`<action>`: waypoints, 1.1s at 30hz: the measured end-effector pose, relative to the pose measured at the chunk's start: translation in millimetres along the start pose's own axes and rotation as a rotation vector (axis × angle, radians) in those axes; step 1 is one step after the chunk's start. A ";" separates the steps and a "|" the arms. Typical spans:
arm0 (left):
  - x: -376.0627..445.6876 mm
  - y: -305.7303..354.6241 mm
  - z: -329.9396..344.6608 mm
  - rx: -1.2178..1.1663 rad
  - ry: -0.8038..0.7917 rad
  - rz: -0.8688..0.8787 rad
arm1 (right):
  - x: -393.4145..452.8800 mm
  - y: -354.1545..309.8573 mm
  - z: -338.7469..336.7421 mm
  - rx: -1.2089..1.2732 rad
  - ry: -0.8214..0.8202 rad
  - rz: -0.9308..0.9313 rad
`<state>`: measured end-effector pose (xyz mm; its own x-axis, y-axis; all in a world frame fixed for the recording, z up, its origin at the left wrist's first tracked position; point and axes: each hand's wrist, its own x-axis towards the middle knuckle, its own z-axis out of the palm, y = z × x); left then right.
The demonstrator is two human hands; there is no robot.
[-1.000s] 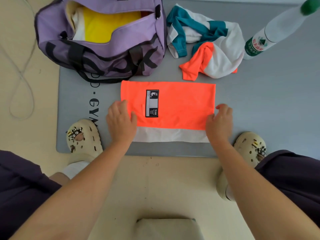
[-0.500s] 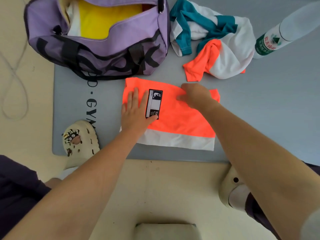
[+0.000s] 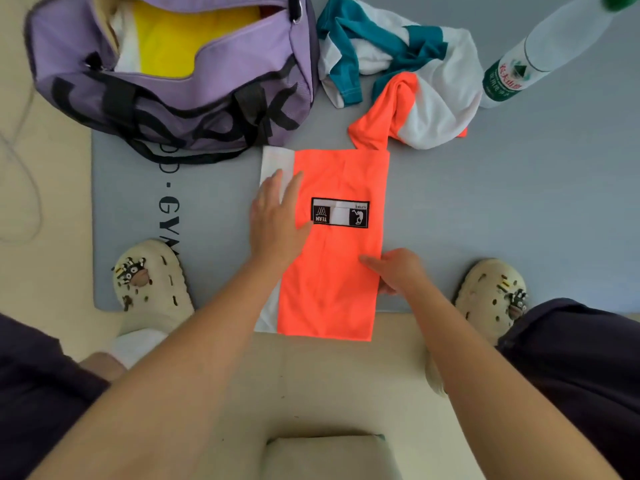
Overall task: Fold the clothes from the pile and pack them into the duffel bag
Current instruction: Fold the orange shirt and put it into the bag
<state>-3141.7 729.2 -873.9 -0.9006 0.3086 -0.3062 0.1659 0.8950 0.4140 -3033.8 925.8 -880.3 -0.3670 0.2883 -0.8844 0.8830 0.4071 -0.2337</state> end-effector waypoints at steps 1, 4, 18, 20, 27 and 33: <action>-15.3 -9.6 2.4 -0.085 0.076 -0.202 | -0.5 0.1 1.7 0.031 0.087 -0.037; -49.4 -28.7 11.2 -0.359 0.143 -0.685 | -1.5 -5.8 9.8 0.147 0.278 -0.098; -50.0 -2.3 20.7 -0.536 0.025 -0.831 | 1.7 -5.1 9.2 0.173 0.247 -0.090; -44.8 4.4 25.8 -0.497 -0.058 -0.886 | 1.3 -4.5 11.8 0.182 0.260 -0.087; -32.4 -2.1 25.7 -0.728 -0.180 -0.902 | -0.4 -1.8 21.7 0.207 0.339 -0.115; -35.4 -20.5 6.4 -1.152 -0.220 -0.791 | -6.3 1.6 14.5 0.513 0.260 -0.143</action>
<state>-3110.6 701.9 -877.0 -0.5024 -0.0047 -0.8646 -0.8581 0.1259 0.4979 -3025.8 912.1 -881.0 -0.4952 0.4910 -0.7167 0.8244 0.0053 -0.5660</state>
